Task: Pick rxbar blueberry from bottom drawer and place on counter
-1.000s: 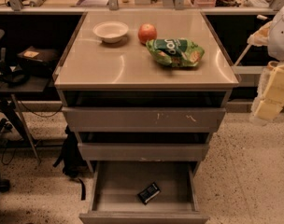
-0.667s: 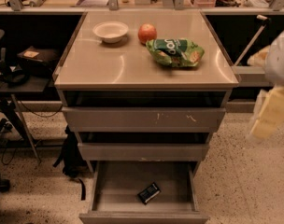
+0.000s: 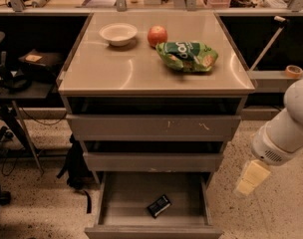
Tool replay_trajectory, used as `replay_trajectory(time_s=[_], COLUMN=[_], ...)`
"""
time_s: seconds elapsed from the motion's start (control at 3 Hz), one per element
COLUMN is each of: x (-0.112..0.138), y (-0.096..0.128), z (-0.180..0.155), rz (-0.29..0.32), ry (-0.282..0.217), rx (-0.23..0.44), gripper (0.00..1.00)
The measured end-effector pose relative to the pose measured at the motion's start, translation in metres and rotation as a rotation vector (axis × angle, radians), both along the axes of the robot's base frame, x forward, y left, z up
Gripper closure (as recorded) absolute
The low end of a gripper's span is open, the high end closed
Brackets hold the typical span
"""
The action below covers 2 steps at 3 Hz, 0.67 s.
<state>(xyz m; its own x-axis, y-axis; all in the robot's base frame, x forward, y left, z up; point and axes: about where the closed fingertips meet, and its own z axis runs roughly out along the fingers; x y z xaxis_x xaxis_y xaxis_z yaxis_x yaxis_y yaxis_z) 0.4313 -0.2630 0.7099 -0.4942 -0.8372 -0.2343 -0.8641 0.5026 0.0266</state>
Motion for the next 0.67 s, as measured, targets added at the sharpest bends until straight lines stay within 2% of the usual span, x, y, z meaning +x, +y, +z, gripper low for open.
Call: replay_trajectory(time_s=[0.33,0.67], x=[0.022,0.019], y=[-0.007,-0.005], z=[-0.088,-0.113], rz=[-0.097,-0.102], ry=[0.071,0.110], rx=[0.048,0.066], gripper=[0.00,0.00])
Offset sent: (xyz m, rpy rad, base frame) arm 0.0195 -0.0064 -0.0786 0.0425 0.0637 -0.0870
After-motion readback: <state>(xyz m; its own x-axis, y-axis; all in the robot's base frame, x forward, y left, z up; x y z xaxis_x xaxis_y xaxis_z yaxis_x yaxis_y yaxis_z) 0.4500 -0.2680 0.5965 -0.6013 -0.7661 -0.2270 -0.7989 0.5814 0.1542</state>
